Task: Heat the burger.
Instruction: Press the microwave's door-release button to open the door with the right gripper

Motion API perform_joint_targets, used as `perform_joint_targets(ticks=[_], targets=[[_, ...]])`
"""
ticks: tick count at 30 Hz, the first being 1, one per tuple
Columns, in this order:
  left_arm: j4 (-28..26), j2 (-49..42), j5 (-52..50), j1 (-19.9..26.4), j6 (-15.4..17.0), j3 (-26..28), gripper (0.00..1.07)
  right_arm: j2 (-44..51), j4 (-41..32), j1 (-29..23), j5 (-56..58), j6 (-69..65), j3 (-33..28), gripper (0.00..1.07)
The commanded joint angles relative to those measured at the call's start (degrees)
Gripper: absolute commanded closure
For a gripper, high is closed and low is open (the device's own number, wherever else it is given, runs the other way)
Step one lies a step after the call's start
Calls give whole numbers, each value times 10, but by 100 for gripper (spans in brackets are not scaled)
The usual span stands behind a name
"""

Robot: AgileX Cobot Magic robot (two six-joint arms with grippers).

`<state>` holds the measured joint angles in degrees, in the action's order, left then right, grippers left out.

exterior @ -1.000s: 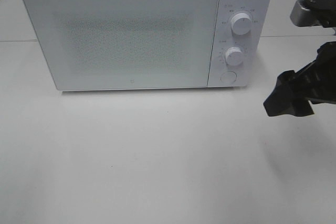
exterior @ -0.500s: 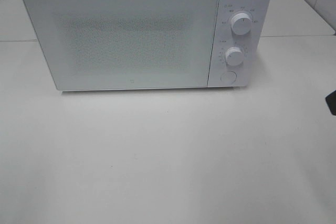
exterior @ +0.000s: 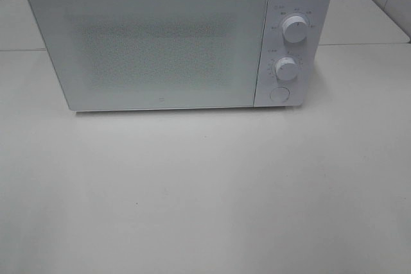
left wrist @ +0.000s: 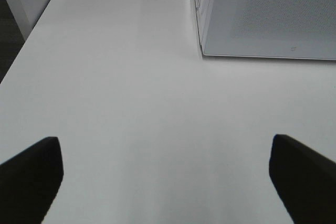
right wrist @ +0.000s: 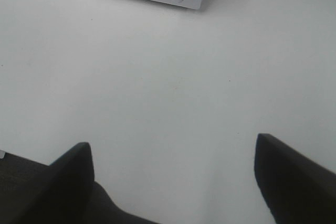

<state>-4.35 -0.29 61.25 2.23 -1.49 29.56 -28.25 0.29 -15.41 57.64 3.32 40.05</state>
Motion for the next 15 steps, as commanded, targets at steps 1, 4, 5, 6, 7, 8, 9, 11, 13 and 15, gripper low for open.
perform_joint_targets(ticks=[1,4,5,6,7,8,9,11,13,15], targets=[[2,-7,-1,3,1,0,7,68,5,3,6,-10,-26,32],[2,-7,-1,3,1,0,7,115,5,3,4,-17,-37,32],[2,-7,-1,3,1,0,7,115,5,3,4,-17,-37,32],[2,-7,-1,3,1,0,7,144,5,3,-2,-19,-46,32],[2,-7,-1,3,1,0,7,144,5,3,-2,-19,-46,32],[2,-7,-1,3,1,0,7,177,7,3,-5,-19,-54,32],[2,-7,-1,3,1,0,7,193,8,3,-5,-19,-59,32],[2,-7,-1,3,1,0,7,217,11,3,-5,-19,-68,32],[2,-7,-1,3,1,0,7,230,11,3,-5,-19,-73,32],[2,-7,-1,3,1,0,7,261,17,3,-7,-33,-83,30]])
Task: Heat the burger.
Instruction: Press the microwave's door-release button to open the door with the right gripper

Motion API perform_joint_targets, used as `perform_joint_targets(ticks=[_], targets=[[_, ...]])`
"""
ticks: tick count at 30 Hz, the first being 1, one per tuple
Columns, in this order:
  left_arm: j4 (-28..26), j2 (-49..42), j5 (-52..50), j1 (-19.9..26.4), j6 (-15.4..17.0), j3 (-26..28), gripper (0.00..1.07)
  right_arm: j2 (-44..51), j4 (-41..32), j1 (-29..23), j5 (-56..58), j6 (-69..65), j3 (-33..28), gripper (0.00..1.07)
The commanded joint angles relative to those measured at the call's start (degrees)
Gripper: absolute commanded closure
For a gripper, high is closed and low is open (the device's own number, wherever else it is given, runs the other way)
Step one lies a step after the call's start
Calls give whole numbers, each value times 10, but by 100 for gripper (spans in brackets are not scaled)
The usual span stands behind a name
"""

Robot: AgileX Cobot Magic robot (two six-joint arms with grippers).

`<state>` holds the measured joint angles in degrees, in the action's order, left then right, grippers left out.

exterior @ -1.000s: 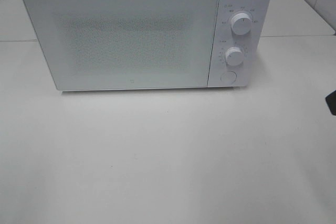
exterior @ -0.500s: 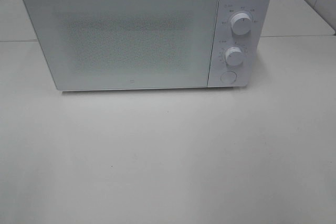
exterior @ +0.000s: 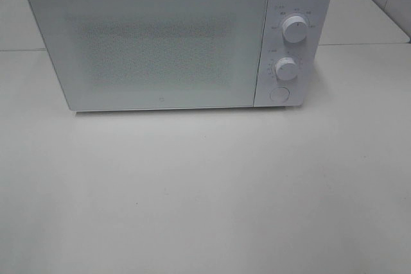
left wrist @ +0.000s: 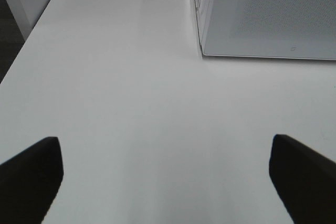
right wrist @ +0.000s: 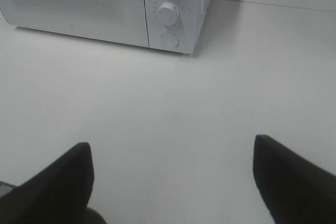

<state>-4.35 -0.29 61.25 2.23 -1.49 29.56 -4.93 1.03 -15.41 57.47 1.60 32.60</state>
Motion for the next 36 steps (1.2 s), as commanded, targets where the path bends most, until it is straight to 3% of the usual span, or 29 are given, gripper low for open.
perform_joint_targets(ticks=[1,5,12,20,36], targets=[[2,-7,-1,3,1,0,7,28,9,3,-6,-16,-8,30],[2,-7,-1,3,1,0,7,72,13,33,-17,-36,-17,25],[2,-6,-1,3,1,0,7,72,11,86,-21,-38,-41,27],[2,-6,-1,3,1,0,7,72,11,86,-25,-38,-45,37],[2,-6,-1,3,1,0,7,72,11,85,-25,-38,-45,32]])
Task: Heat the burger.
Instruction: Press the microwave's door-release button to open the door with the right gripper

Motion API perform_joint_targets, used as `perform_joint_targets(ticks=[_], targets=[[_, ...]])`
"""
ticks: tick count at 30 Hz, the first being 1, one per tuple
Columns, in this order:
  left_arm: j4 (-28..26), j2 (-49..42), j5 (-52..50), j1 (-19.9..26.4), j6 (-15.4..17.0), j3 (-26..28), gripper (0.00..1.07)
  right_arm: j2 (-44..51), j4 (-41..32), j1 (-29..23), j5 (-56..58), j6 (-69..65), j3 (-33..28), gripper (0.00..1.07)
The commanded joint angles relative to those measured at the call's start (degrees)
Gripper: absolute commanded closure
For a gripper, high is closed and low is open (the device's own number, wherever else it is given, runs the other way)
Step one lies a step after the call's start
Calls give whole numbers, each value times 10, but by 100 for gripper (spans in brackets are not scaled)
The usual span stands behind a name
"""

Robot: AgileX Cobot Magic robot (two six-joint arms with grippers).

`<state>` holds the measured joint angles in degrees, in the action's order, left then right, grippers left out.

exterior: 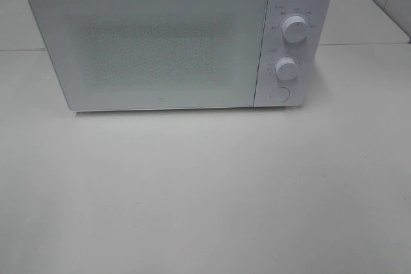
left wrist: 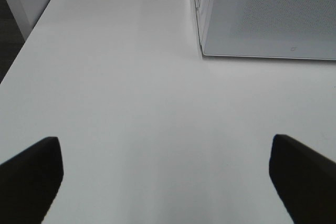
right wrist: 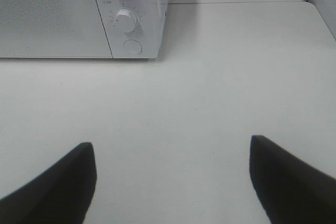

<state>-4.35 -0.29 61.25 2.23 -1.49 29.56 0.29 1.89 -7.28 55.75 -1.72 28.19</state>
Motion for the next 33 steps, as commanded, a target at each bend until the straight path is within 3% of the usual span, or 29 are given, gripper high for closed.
perform_joint_targets(ticks=[1,21,33], targets=[[2,-6,-1,3,1,0,7,19,3,4,-7,-5,-1,32],[2,-6,-1,3,1,0,7,-13,5,4,-20,-5,12,32],[2,-6,-1,3,1,0,7,-151,5,4,-202,-5,7,33]])
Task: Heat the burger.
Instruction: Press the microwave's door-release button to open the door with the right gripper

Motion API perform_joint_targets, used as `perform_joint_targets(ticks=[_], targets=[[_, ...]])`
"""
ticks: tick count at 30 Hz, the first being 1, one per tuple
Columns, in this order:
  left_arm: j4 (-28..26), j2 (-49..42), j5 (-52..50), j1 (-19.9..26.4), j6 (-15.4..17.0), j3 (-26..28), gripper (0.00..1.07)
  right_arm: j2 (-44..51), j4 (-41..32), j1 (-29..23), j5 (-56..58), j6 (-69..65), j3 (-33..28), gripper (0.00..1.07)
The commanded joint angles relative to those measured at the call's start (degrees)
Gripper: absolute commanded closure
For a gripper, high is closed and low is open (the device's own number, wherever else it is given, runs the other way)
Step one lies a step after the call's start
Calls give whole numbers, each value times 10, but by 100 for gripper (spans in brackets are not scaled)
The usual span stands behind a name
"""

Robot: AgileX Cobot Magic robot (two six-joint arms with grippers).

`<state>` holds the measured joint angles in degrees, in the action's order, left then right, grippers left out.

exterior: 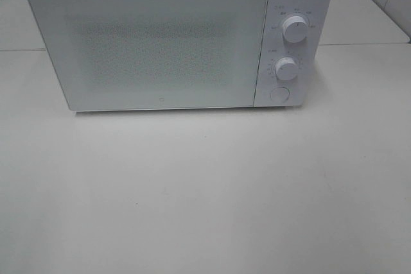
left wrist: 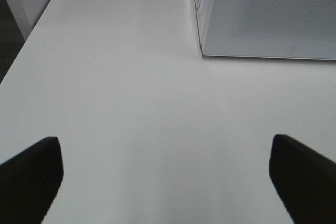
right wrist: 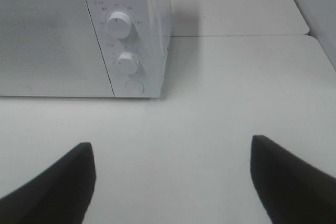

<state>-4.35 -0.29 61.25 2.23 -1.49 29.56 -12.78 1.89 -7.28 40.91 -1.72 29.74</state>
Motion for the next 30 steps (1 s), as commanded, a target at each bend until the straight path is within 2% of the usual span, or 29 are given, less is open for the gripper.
perform_joint_targets(ticks=[1,13,15,18,23,30], targets=[[2,-6,-1,3,1,0,7,-20,5,4,-54,-5,-9,33],[2,-6,-1,3,1,0,7,-136,5,4,-255,-9,-69,33],[2,-6,-1,3,1,0,7,-184,5,4,-334,-23,-87,33],[2,-6,-1,3,1,0,7,-198,5,4,-354,-31,-91,33],[2,-6,-1,3,1,0,7,-292,5,4,-480,-44,-108,33],[2,-6,-1,3,1,0,7,-376,5,4,-553,-43,-108,33]])
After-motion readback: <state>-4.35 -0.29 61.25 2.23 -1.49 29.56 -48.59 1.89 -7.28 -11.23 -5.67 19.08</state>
